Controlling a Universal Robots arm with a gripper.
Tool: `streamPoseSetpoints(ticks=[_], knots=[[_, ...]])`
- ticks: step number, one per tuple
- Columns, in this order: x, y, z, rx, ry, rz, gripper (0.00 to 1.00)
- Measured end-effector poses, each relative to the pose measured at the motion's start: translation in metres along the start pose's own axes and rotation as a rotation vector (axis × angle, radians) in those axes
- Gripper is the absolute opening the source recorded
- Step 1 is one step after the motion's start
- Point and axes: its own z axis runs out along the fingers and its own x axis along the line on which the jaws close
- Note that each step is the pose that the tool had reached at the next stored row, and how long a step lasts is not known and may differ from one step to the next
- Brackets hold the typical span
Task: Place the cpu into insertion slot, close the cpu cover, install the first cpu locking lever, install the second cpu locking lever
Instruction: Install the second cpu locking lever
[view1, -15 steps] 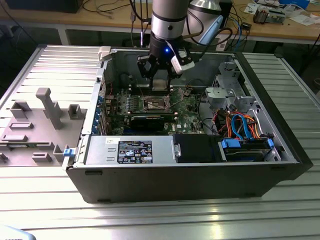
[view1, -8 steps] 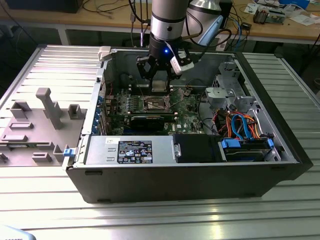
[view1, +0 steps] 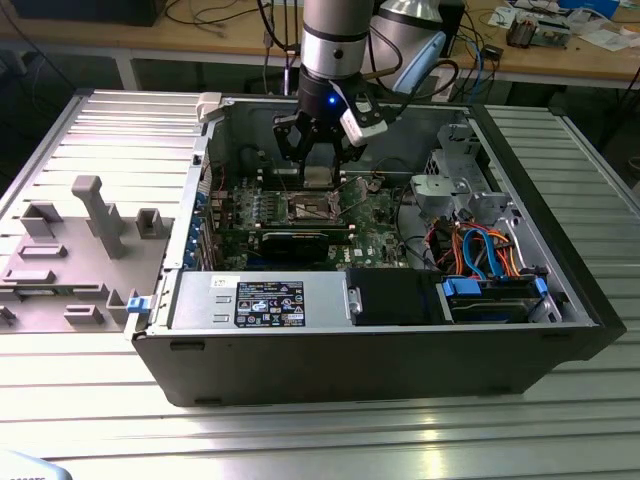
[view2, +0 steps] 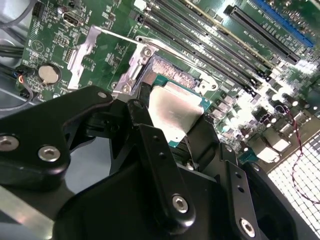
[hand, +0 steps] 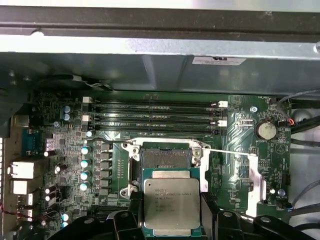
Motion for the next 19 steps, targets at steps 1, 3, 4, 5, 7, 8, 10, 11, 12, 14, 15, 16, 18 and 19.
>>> streamPoseSetpoints(ticks=[1, 3, 4, 5, 7, 8, 10, 11, 12, 14, 15, 16, 18, 19], knots=[[0.0, 0.0007, 0.0008, 0.0011, 0.0001, 0.0, 0.55], [-0.0002, 0.0013, 0.0034, 0.0013, 0.0001, -0.001, 0.55], [-0.0002, 0.0013, 0.004, 0.0013, 0.0001, -0.001, 0.55], [-0.0001, 0.0013, 0.0043, 0.0015, 0.0001, 0.0, 0.55], [-0.0002, 0.0013, 0.0052, 0.0013, 0.0001, 0.0, 0.55], [-0.0002, 0.0013, 0.0055, 0.0014, 0.0001, 0.0, 0.55], [-0.0002, 0.0013, 0.006, 0.0014, 0.0001, 0.0, 0.55], [-0.0002, 0.0013, 0.0061, 0.0013, 0.0001, 0.0, 0.55], [-0.0002, 0.0013, 0.0064, 0.0014, 0.0001, 0.0, 0.55], [-0.0002, 0.0013, 0.0069, 0.0013, 0.0001, 0.0, 0.55], [-0.0002, 0.0013, 0.0071, 0.0013, 0.0001, 0.0, 0.55], [-0.0002, 0.0013, 0.0073, 0.0013, 0.0001, 0.0, 0.55], [-0.0002, 0.0013, 0.0077, 0.0013, 0.0001, 0.0, 0.55], [-0.0002, 0.0013, 0.0078, 0.0014, 0.0001, 0.0, 0.55]])
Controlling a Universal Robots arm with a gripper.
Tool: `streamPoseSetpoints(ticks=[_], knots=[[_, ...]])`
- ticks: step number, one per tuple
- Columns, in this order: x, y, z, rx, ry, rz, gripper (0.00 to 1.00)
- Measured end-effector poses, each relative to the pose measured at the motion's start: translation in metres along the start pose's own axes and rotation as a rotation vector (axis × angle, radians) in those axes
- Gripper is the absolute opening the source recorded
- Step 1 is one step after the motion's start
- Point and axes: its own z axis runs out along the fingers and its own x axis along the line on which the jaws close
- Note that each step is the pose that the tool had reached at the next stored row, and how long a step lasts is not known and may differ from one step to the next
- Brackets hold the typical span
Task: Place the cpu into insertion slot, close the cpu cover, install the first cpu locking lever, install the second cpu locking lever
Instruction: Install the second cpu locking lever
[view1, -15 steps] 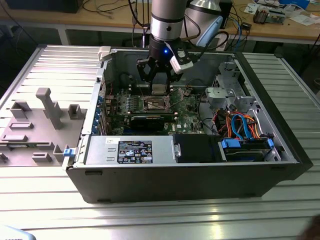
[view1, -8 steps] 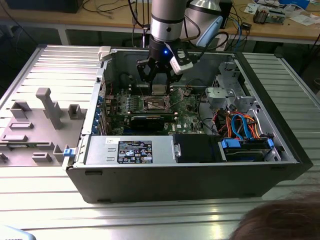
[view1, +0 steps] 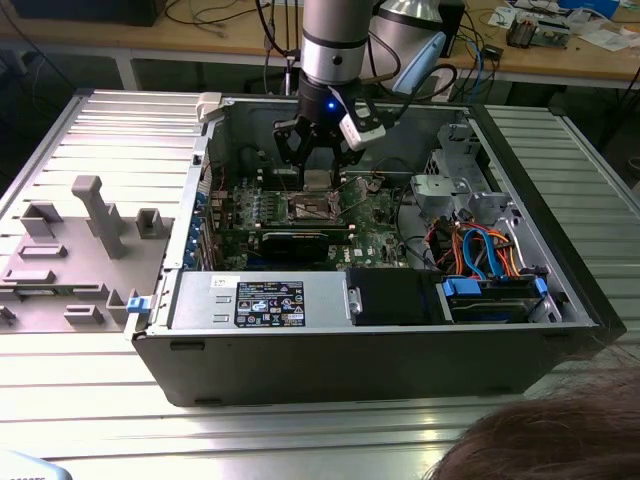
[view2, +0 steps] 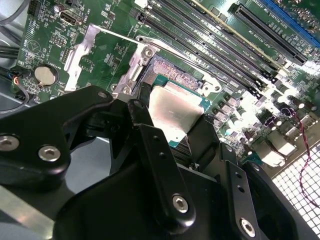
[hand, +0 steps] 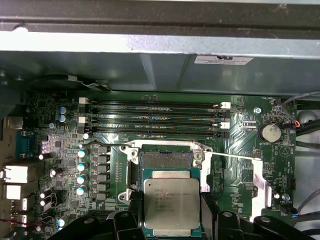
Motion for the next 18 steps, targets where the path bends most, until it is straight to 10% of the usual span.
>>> streamPoseSetpoints(ticks=[18], knots=[[-0.0001, 0.0, 0.0036, -0.0001, -0.0001, 0.0, 0.55]])
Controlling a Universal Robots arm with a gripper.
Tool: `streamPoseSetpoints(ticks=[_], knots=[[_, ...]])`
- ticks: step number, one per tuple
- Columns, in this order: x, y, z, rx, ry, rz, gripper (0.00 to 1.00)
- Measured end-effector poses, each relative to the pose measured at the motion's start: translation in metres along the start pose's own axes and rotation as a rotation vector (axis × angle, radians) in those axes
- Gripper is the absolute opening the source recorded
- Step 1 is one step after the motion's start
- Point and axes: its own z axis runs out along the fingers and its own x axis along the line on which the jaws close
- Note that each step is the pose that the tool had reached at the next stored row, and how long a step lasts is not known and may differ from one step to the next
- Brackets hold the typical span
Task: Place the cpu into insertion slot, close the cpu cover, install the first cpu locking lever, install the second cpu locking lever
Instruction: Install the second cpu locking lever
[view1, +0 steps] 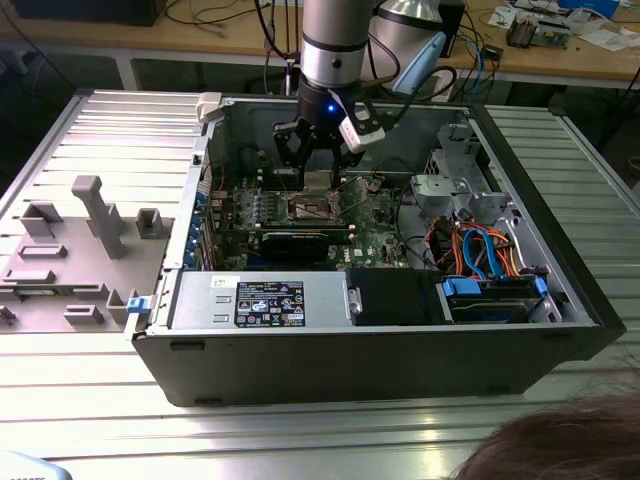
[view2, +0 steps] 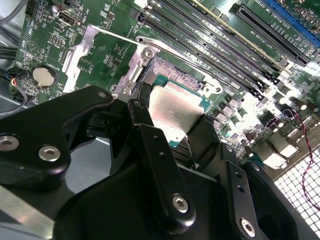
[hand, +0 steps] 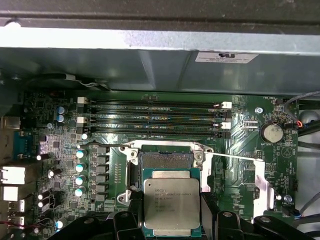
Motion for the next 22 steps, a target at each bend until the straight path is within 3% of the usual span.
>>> streamPoseSetpoints(ticks=[22], knots=[[-0.0001, 0.0, 0.0053, 0.0, 0.0001, 0.0, 0.55]])
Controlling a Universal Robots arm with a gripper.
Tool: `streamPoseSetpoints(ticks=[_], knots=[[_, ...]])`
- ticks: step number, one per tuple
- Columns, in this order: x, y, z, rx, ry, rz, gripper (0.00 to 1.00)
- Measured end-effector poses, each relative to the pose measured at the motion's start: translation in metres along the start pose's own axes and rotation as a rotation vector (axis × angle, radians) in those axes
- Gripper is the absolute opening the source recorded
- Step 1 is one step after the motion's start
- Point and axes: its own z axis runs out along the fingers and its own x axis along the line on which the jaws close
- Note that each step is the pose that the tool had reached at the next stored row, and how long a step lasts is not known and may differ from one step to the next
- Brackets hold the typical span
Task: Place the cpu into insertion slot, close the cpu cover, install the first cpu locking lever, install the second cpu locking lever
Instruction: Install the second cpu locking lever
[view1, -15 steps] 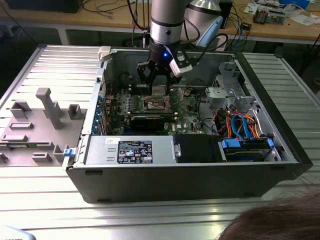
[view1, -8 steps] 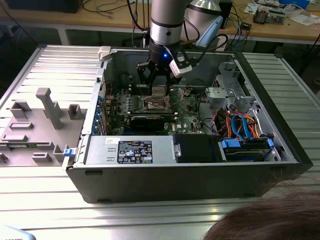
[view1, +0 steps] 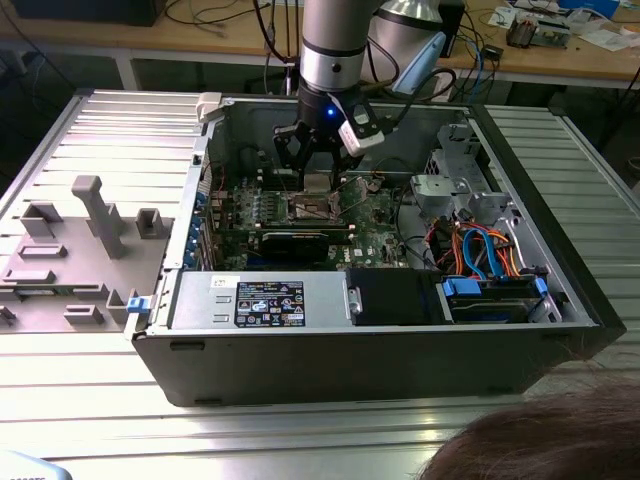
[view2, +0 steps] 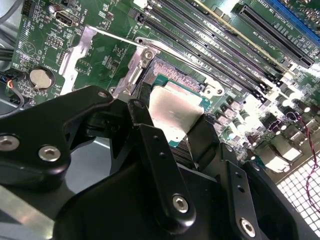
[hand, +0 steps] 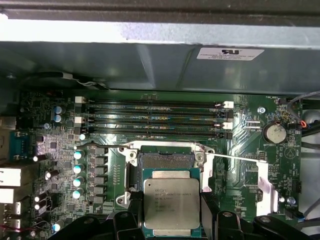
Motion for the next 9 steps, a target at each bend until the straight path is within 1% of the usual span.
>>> streamPoseSetpoints(ticks=[9], knots=[[0.0, 0.0, 0.0016, -0.0001, 0.0, 0.0, 0.55]])
